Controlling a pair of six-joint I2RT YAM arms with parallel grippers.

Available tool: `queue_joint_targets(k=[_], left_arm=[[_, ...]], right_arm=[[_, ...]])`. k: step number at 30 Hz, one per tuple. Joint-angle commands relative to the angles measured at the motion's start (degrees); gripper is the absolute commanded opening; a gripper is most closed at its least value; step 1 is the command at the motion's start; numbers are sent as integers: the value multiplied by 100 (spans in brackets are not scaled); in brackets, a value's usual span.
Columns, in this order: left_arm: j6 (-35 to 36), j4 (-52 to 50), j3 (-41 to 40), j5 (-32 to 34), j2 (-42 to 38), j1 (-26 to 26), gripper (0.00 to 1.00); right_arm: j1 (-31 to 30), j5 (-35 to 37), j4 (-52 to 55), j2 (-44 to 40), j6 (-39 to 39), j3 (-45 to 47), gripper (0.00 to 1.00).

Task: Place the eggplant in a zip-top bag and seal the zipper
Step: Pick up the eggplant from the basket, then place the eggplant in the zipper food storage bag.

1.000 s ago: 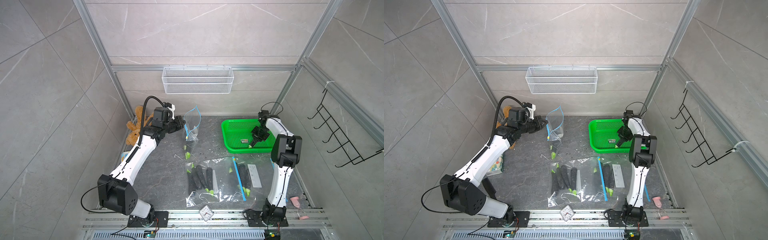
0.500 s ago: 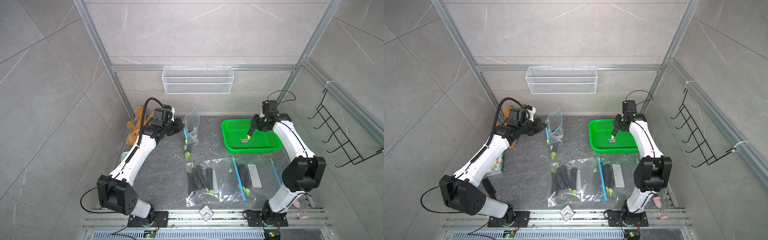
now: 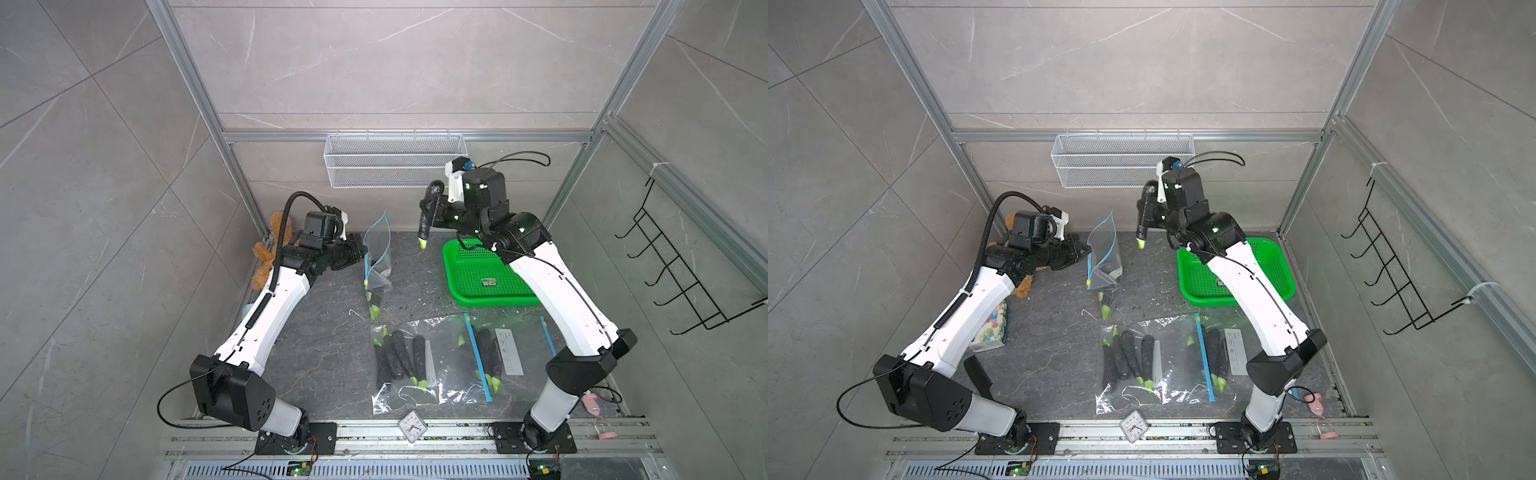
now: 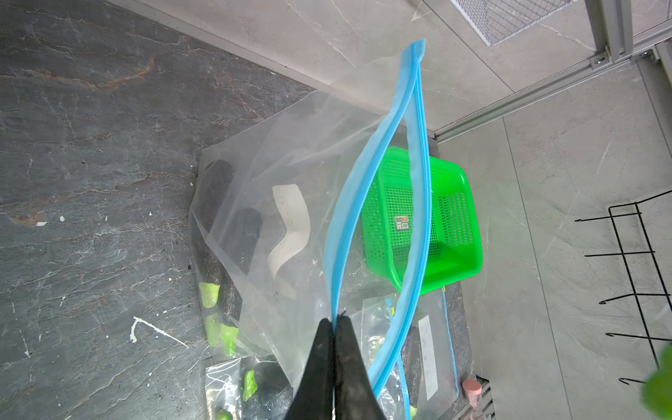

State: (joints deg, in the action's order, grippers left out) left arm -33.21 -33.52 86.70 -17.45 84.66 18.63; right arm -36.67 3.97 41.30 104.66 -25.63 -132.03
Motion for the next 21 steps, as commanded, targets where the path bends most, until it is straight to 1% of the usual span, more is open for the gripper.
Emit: queue_joint_targets(k=[1,6,11,14,21], left_arm=[[-26,-67,205,31,-218,11,0],[-94,-62,216,65,-291,35,0],[-154,-60,251,78,-345,53,0],[-178,-66,272,84,-357,71,0],[-193,-104,321,137,-405,99,0]], right_arm=[[-225,228,347,832,157,-943,12],[-456,225,619,1936,55,-2553,12],[-534,252,1229,3078,-88,-4112,12],[-572,300,1319,3381,-105,-4358,11],[-637,450,1224,3479,-30,-4125,11]])
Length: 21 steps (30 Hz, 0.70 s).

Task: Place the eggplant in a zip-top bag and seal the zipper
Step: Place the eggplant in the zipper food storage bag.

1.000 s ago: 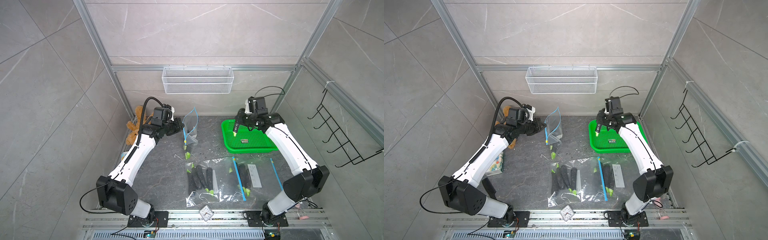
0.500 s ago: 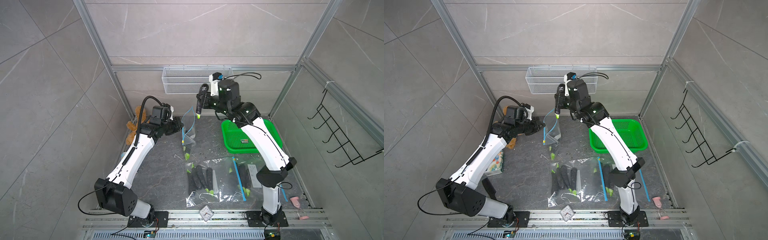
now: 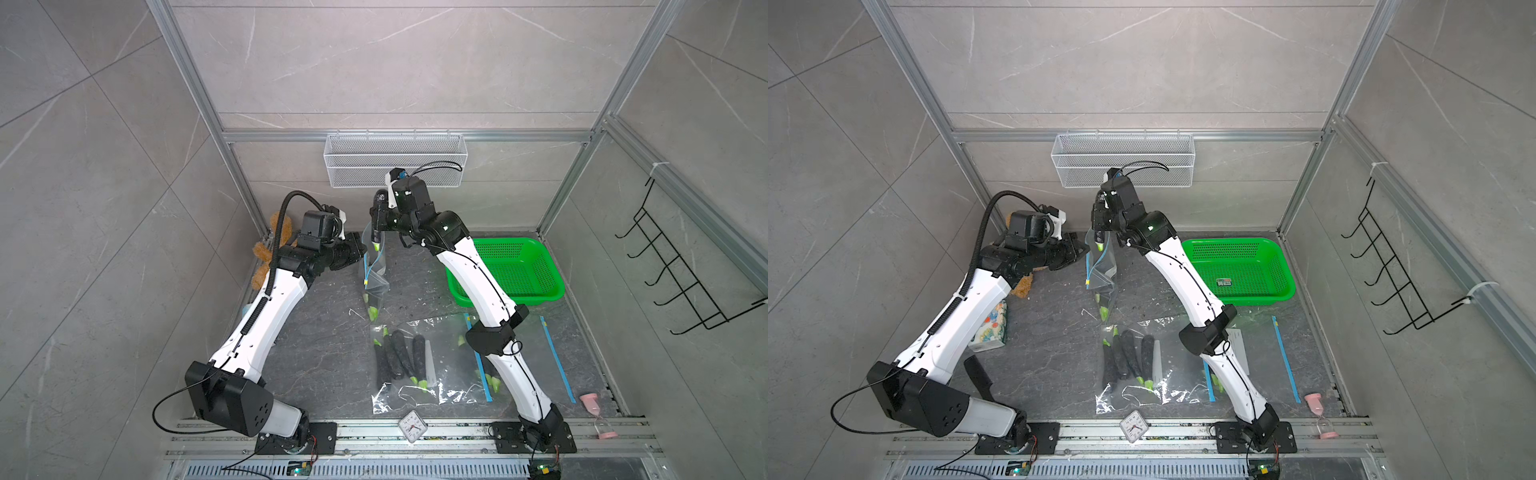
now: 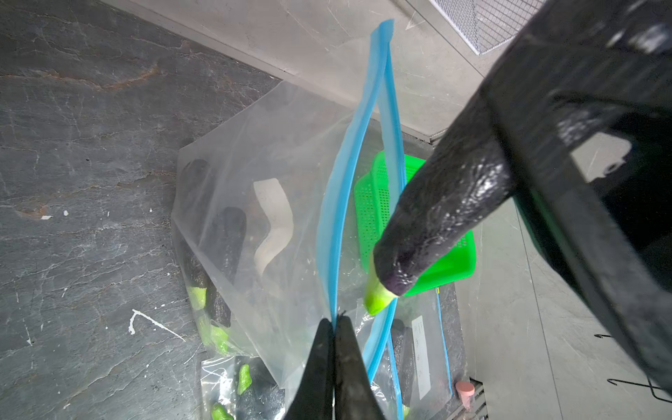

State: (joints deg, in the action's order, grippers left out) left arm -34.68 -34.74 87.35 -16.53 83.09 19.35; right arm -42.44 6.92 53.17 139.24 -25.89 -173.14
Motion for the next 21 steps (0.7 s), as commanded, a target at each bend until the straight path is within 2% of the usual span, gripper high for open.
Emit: queue_joint_targets(k=[1,13,17,21], left_arm=[[-51,16,264,52,-249,27,0],[-41,-17,342,58,-265,42,0],[-53,-22,335,78,-276,51,0],[-58,-15,322,105,-285,77,0]], right_arm=[[-75,173,35,29,16,-2,11],[-194,256,156,217,39,-111,17],[-207,240,236,241,57,-213,25],[-213,240,315,214,92,-262,40]])
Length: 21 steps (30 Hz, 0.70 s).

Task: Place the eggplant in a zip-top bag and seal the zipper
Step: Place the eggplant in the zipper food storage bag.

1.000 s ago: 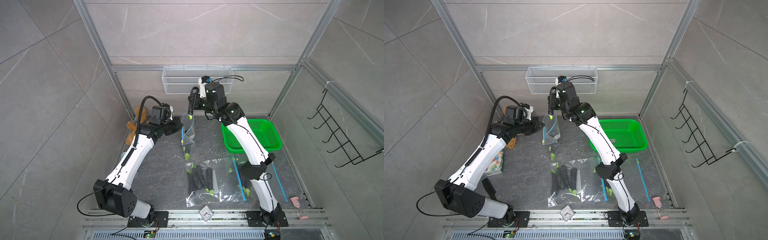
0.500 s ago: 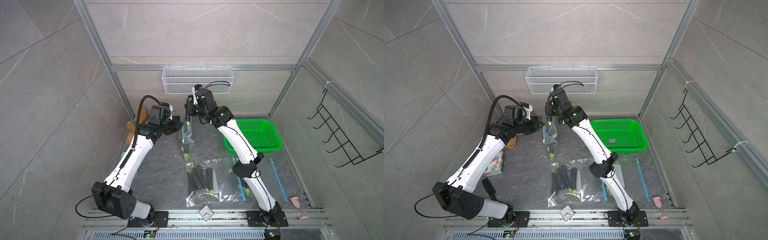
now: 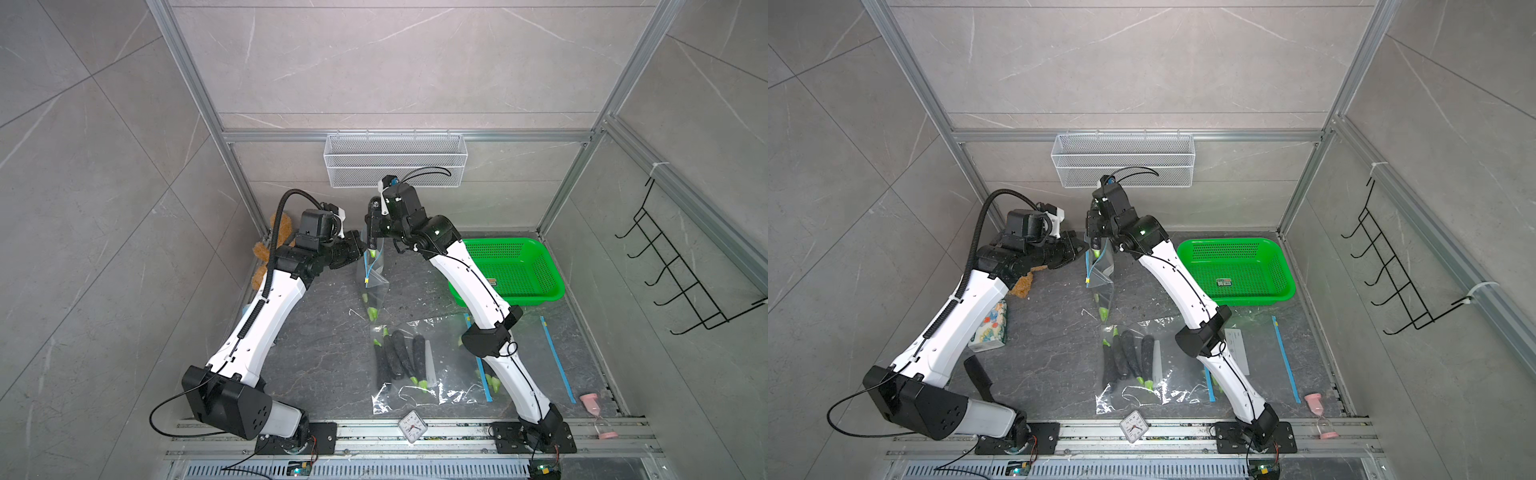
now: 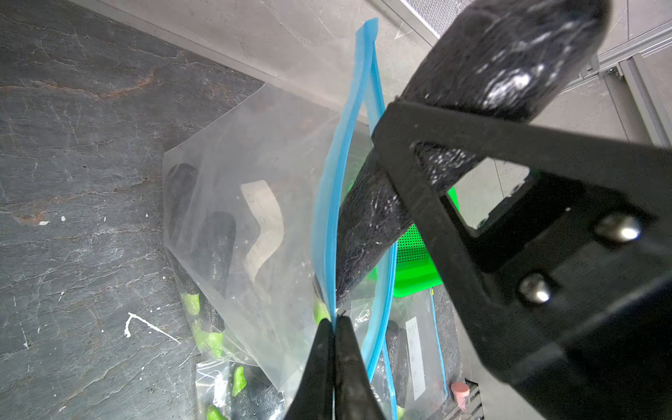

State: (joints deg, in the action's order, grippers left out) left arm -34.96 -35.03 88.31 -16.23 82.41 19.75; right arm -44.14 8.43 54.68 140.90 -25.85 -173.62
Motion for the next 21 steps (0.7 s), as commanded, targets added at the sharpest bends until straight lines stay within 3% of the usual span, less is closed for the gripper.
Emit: queue_joint_targets(k=[1,6,14,21], left_arm=[[-32,13,230,84,-225,40,0],[-43,13,226,111,-230,57,0],[-68,33,235,129,-226,64,0],[-166,160,253,111,-208,65,0]], right_arm=[[-45,105,196,50,110,-245,44],[-56,124,363,43,166,-515,57],[-62,181,661,-290,327,-768,59],[-4,348,1097,-1254,823,-376,65]])
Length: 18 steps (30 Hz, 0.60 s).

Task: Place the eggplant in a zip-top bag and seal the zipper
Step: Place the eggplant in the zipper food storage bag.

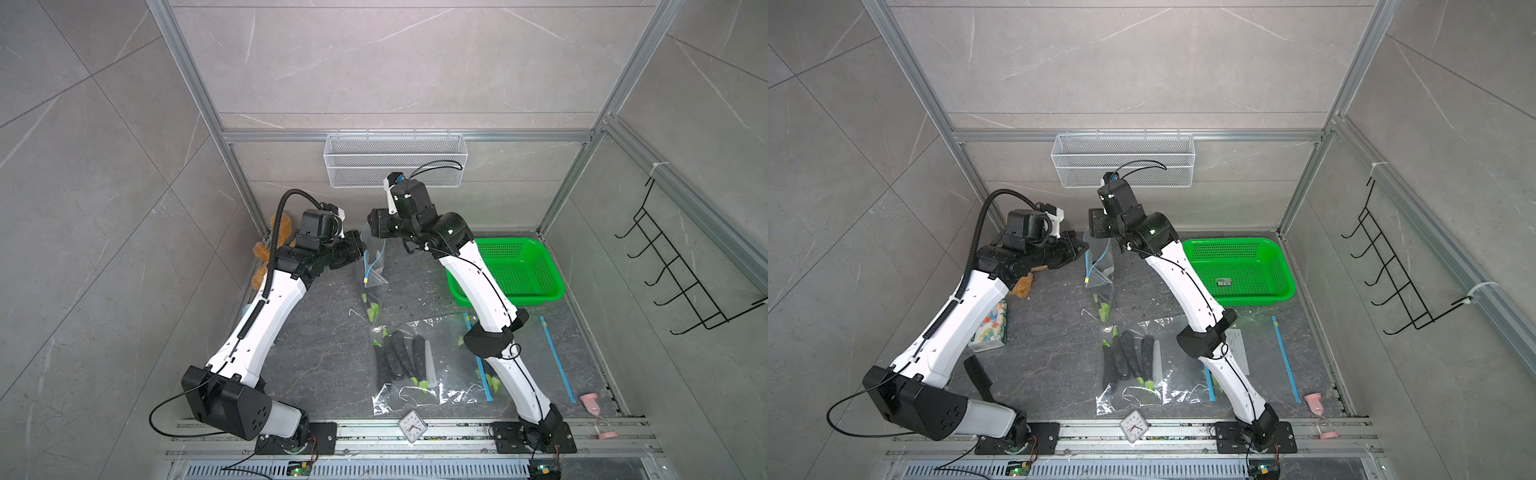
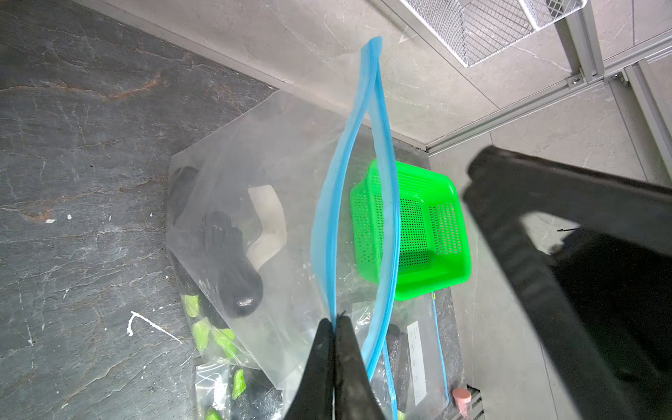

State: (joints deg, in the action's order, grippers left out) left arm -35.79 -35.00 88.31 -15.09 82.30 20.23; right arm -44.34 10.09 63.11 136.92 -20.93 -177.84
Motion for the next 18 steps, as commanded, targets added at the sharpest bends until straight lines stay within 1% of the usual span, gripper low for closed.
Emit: queue_joint_targets(k=[1,4,5,8,10,12,15,18], left_arm=[[-87,167,256,6,-197,16,0],[-120,223,265,15,-206,16,0],[-138,251,265,15,-219,17,0],[-195,299,287,13,-215,25,0],[-196,292,318,15,-208,25,0],[-215,293,335,24,-207,42,0],[-225,290,306,58,-250,63,0],[-309,318,228,60,-284,62,0]], right_arm=[[34,193,302,-1037,392,198,66],[150,178,369,-1787,566,1029,68],[214,166,338,-2072,601,1432,69],[434,48,-220,-3204,656,3276,71],[724,-113,-672,-4080,503,4686,71],[925,-79,-828,-4720,473,5563,72],[1147,-152,-864,-5383,520,6627,73],[1199,-331,-1006,-5846,557,7594,74]])
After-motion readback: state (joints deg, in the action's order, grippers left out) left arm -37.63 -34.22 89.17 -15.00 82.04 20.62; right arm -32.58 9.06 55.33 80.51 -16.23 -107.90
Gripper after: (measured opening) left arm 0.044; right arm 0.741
